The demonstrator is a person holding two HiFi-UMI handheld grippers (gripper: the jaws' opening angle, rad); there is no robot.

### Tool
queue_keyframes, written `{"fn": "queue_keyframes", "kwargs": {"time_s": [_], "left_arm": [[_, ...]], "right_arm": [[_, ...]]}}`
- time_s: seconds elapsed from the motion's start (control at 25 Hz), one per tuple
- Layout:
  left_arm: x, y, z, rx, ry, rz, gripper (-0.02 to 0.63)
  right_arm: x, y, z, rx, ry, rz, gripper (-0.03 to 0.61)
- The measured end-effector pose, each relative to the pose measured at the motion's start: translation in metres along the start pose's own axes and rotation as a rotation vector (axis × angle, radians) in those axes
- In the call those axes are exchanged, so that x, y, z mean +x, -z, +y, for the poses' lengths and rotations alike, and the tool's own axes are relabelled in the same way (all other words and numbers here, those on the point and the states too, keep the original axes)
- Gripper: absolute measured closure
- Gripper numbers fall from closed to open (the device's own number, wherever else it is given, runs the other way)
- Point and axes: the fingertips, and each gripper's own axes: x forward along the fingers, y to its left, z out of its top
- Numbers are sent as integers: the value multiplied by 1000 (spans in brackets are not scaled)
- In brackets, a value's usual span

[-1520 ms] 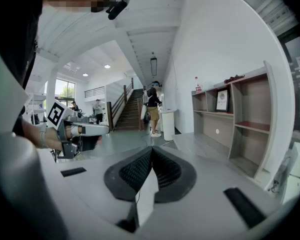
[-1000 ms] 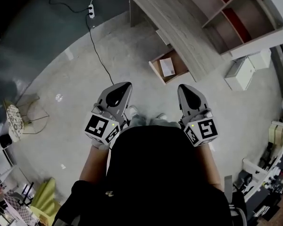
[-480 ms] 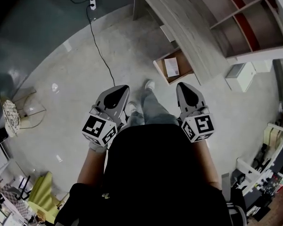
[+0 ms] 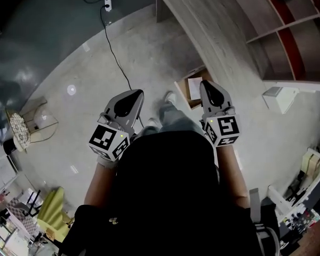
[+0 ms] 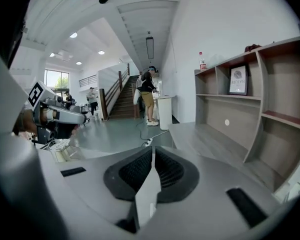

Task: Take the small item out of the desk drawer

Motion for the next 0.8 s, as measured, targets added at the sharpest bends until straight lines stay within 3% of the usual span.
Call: {"fn": "queue_keyframes", "kwargs": {"time_s": [0.36, 0.8], "left_arm": [[66, -15, 13, 6, -73, 126, 606], [105, -6, 26, -8, -17, 229, 606]], "right_arm": [[54, 57, -54, 59, -21, 140, 547], [92, 168, -76, 152, 33, 375, 432]]}}
